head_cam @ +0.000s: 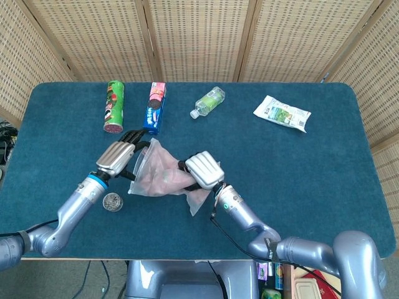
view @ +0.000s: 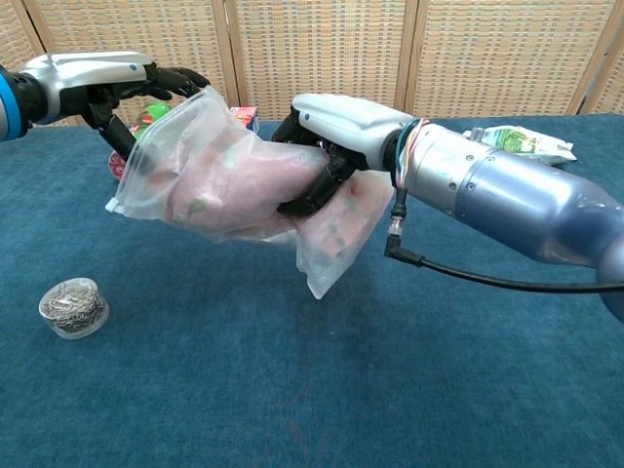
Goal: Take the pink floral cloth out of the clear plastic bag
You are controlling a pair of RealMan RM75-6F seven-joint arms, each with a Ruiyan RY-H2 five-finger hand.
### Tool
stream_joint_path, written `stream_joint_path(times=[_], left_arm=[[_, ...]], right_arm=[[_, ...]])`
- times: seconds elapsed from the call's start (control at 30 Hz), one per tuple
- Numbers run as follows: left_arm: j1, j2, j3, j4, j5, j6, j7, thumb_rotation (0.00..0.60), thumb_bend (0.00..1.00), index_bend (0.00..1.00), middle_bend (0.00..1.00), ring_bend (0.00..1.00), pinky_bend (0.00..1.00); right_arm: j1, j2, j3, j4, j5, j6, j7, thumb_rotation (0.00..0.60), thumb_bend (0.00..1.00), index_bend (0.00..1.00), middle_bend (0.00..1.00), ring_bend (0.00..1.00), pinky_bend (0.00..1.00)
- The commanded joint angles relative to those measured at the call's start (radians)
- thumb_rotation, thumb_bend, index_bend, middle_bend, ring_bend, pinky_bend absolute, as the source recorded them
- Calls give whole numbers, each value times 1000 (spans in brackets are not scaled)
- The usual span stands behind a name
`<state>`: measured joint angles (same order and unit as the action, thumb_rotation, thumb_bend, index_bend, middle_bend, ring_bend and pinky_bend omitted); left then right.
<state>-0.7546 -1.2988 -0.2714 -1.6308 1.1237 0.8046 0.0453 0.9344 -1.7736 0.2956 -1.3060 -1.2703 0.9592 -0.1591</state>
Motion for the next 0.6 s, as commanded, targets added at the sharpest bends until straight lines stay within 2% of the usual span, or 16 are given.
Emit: stream_joint_path(times=[0.03, 0.43, 0.5, 0.6], left_arm=[[-18, -19, 6, -5, -21, -2, 25, 600, 101, 296, 0, 0, 0], [-53, -76, 22, 3, -61, 36, 79, 600, 101, 303, 0, 0, 0], [-58, -83, 24, 5, -70, 38, 87, 600, 101, 346, 0, 0, 0], [-68, -89, 29, 10, -80, 27, 94, 600, 133, 478, 0, 0, 0]], right_arm=[[0, 5, 4, -9, 8, 1, -8, 600, 698, 623, 686, 617, 560], [-2, 11, 7, -43, 28, 5, -14, 600, 701, 623, 687, 617, 560], [-2, 12, 6, -47, 28, 5, -14, 600, 701, 623, 687, 617, 560], [-2, 13, 5, -49, 29, 7, -17, 600, 703, 623, 687, 617, 560]])
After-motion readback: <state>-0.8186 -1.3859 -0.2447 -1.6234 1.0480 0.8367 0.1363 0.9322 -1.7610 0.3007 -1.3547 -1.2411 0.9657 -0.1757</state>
